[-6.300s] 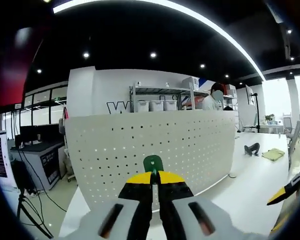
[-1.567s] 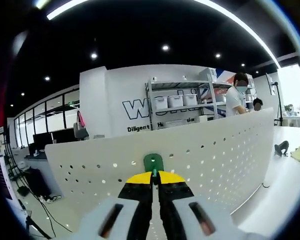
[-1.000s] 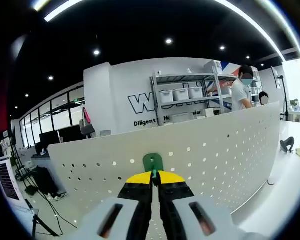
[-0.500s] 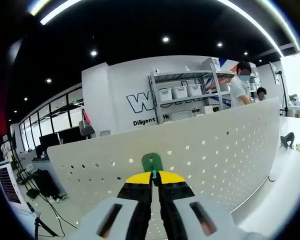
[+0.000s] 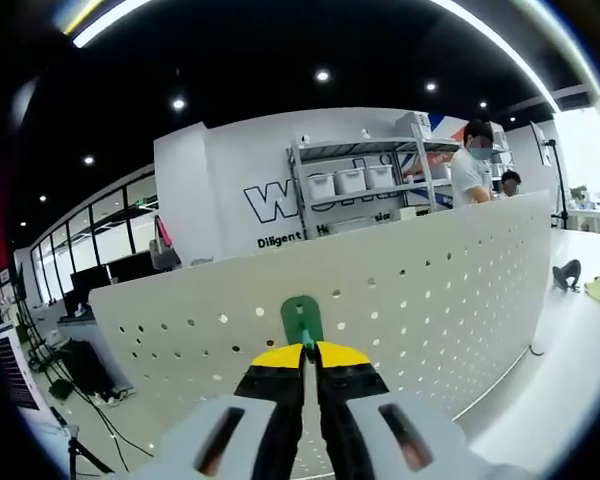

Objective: Insert the hook assembly into the mounting plate slot until the hook locks in place.

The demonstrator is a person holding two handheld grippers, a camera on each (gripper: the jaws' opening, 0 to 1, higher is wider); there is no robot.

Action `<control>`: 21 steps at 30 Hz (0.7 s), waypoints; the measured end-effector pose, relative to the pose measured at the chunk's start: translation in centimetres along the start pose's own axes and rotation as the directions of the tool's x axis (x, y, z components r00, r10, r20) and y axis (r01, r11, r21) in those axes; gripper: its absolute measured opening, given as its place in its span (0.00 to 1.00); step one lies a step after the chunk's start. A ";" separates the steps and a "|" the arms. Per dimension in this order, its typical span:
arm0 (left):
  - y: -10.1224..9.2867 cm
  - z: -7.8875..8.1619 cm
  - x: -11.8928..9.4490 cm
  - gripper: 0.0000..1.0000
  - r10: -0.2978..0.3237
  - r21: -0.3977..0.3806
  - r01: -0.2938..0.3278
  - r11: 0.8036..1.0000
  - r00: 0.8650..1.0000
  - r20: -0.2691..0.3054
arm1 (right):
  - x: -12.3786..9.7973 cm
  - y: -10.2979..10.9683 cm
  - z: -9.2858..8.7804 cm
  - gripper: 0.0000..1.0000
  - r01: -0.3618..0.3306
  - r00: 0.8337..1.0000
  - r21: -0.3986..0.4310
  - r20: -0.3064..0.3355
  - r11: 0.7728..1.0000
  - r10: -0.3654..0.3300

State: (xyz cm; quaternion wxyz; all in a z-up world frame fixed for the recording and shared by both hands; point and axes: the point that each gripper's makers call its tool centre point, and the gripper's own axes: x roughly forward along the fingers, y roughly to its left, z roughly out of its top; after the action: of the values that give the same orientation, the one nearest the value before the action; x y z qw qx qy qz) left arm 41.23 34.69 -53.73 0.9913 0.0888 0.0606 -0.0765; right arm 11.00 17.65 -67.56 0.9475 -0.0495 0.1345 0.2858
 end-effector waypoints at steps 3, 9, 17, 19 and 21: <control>-0.3 -0.2 -0.1 0.04 -0.038 -0.039 0.038 0.999 0.999 0.002 | 0.0 0.1 0.1 0.52 -0.003 1.000 0.001 0.004 1.000 0.003; -0.3 0.0 -0.3 0.16 -0.045 -0.021 0.046 0.999 0.999 0.023 | 0.1 0.4 0.0 0.52 -0.009 1.000 0.001 0.001 1.000 0.009; -0.4 0.4 -0.7 0.27 -0.069 0.001 0.069 0.998 0.996 0.060 | 0.1 0.4 0.1 0.52 -0.015 1.000 0.004 0.006 1.000 0.015; -0.2 0.3 -1.0 0.30 -0.065 -0.002 0.065 0.998 0.996 0.060 | 0.2 0.5 0.1 0.52 -0.016 1.000 -0.003 0.006 1.000 0.016; -0.1 0.4 -1.2 0.32 -0.064 -0.019 0.065 0.998 0.995 0.074 | 0.2 0.6 0.2 0.52 -0.022 1.000 -0.004 0.005 1.000 0.022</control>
State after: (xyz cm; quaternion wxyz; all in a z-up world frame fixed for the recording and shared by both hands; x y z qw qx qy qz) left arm 40.04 34.71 -53.15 0.9907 0.0735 0.0276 -0.1111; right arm 10.85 18.32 -67.49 0.9445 -0.0493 0.1322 0.2966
